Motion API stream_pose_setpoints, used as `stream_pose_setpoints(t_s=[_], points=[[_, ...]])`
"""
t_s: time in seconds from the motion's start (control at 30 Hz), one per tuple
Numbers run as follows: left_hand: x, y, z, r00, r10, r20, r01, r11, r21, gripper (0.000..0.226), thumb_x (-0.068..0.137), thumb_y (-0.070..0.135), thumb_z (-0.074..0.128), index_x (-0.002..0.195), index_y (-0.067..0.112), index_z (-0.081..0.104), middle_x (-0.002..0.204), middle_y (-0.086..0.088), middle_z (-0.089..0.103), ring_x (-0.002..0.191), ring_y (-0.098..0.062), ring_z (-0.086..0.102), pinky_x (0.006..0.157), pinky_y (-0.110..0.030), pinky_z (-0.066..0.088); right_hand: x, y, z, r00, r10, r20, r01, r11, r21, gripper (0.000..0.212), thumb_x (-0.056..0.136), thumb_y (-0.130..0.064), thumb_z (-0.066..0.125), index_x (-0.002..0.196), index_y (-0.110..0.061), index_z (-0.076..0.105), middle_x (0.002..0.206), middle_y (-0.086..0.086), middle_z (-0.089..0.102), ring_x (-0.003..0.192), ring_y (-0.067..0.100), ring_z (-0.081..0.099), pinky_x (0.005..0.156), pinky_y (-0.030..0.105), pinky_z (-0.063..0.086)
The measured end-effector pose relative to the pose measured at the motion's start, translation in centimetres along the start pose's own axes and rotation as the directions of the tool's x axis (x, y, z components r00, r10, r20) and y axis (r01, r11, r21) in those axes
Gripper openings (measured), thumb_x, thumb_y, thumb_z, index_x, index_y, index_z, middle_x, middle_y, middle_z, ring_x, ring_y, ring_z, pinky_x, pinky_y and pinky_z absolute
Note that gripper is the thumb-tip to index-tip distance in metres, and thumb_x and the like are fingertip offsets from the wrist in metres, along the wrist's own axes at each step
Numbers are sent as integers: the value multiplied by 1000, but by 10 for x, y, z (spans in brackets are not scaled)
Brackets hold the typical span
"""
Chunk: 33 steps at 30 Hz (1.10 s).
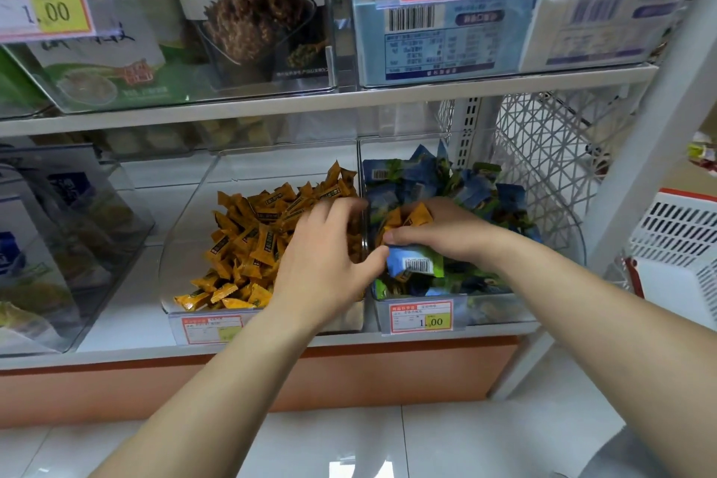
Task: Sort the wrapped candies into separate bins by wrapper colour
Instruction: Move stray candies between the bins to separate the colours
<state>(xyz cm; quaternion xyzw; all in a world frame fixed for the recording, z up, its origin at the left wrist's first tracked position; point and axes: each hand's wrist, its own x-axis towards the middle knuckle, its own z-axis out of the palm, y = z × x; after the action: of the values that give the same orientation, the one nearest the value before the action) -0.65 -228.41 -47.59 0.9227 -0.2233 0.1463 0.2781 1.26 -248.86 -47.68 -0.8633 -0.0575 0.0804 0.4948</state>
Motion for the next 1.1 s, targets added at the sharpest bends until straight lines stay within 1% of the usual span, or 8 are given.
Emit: stream_pose_setpoints(t_s=[0.07, 0.23, 0.33, 0.5, 0.7, 0.9, 1.0, 1.1], points=[[0, 14, 5, 994, 87, -65, -78, 989, 128, 58, 78, 61, 64, 124, 27, 54, 117, 6, 57, 107, -17, 48, 84, -29, 43, -2, -3, -2, 1000, -4, -22, 5, 999, 42, 13, 84, -37, 75, 87, -25, 76, 82, -11, 75, 76, 3, 69, 68, 20, 46], [7, 35, 21, 998, -41, -56, 50, 985, 162, 65, 73, 77, 55, 116, 27, 53, 107, 5, 64, 100, -22, 51, 79, -39, 44, -9, -4, -5, 999, 20, -46, -10, 978, 209, 14, 87, -38, 71, 88, -25, 76, 87, -4, 77, 81, 12, 72, 71, 24, 52], [13, 36, 25, 997, -63, -47, 65, 997, 36, 61, 72, 69, 66, 117, 30, 56, 106, 7, 67, 100, -22, 53, 81, -41, 48, -13, -1, -9, 998, 51, -41, -36, 949, 314, 16, 92, -38, 65, 88, -27, 75, 88, 0, 76, 78, 13, 70, 59, 22, 50], [16, 34, 29, 996, -91, 7, 89, 959, -268, 46, 77, 49, 74, 117, 32, 59, 106, 17, 67, 106, -13, 62, 92, -44, 51, -15, 10, -22, 998, 53, -46, -24, 875, 483, 41, 89, -43, 65, 112, -9, 69, 108, 20, 72, 94, 38, 68, 76, 41, 52], [19, 27, 31, 994, -111, 23, 110, 897, -428, 37, 84, 28, 78, 109, 32, 52, 98, 24, 63, 98, 9, 60, 83, -13, 49, -18, 14, -27, 999, 16, -50, 9, 882, 472, 26, 83, -29, 76, 102, -12, 74, 97, 14, 75, 82, 25, 72, 63, 30, 56], [17, 29, 24, 993, -102, 51, 114, 879, -463, 38, 85, 17, 76, 101, 37, 48, 104, 13, 63, 102, -11, 64, 90, -41, 55, -22, 11, -33, 993, 57, -102, 0, 876, 482, 20, 74, -31, 80, 90, -19, 80, 94, 15, 76, 84, 31, 73, 76, 40, 61], [16, 34, 18, 996, -81, 48, 93, 913, -398, 38, 84, 24, 76, 106, 35, 48, 102, 18, 62, 100, -8, 64, 92, -44, 53, -25, 9, -37, 988, 82, -130, -7, 868, 497, 9, 79, -25, 79, 87, -21, 80, 95, 16, 76, 86, 32, 73, 79, 43, 60], [16, 30, 12, 998, 5, 55, -5, 1000, -6, 30, 84, 42, 67, 109, 40, 52, 103, 22, 59, 108, -13, 58, 104, -48, 36, -28, 7, -43, 982, 95, -162, -1, 863, 506, 5, 84, -17, 76, 83, -20, 80, 95, 19, 75, 81, 30, 73, 73, 38, 61]])
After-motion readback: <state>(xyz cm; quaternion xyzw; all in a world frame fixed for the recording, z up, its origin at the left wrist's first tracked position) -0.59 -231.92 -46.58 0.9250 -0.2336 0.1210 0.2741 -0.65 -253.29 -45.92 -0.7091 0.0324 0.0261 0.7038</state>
